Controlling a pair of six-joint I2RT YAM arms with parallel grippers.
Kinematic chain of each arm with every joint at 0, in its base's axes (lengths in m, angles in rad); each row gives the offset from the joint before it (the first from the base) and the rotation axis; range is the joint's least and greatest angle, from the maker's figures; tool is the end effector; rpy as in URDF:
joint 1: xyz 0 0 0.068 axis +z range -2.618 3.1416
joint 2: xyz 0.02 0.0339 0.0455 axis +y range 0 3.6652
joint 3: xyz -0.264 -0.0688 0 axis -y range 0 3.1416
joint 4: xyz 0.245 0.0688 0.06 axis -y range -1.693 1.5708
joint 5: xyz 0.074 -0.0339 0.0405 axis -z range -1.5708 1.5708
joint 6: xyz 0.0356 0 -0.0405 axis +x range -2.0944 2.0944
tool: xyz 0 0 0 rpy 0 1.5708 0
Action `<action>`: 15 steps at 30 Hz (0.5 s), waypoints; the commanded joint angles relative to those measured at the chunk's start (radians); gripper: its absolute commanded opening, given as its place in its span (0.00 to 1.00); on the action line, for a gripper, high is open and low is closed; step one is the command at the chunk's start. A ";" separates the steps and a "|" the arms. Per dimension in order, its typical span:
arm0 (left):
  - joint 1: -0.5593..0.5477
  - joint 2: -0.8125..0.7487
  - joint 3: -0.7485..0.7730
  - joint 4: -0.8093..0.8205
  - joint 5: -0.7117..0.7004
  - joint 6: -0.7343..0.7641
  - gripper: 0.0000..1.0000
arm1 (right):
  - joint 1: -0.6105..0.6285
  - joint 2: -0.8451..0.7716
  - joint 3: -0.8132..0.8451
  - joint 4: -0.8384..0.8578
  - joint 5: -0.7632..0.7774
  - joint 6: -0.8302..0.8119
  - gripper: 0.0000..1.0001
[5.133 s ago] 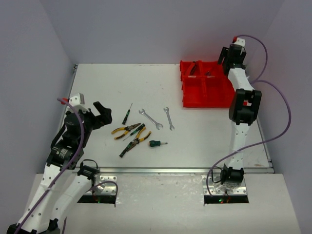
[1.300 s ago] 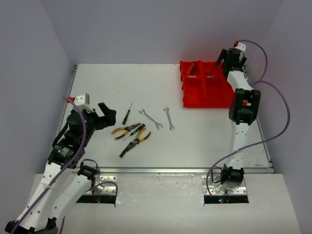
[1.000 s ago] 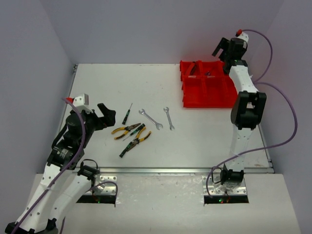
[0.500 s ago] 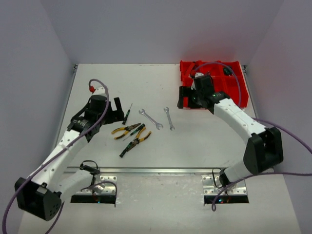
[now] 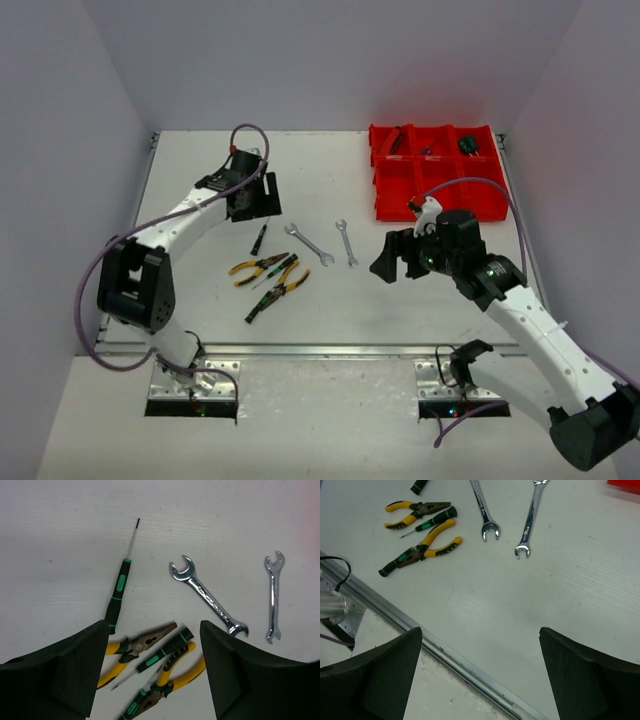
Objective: Sort the tools into containers
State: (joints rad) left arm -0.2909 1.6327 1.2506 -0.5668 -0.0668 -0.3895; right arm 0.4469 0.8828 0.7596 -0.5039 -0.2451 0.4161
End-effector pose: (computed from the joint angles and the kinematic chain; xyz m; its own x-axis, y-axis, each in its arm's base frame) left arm 0.3358 -0.0981 0.2523 -0.8148 -0.1515 -0.5595 -0.0654 0.9831 -0.1710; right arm 0.1683 0.0902 0.2832 -0.7251 0.0873 -0.6831 -0.3317 0.8250 0.4575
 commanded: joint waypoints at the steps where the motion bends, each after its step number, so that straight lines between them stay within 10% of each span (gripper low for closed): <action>1: 0.015 0.192 0.056 -0.017 0.050 0.018 0.60 | -0.004 -0.086 -0.012 -0.027 -0.069 -0.060 0.99; 11: 0.027 0.278 0.031 -0.002 -0.084 0.025 0.58 | -0.002 -0.211 -0.082 0.038 -0.161 -0.069 0.99; 15: 0.029 0.331 0.018 0.006 -0.076 0.025 0.41 | -0.003 -0.191 -0.074 0.038 -0.149 -0.074 0.99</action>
State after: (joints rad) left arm -0.2725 1.9294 1.2747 -0.5941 -0.1309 -0.3690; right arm 0.4469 0.6757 0.6796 -0.5103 -0.3695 0.3628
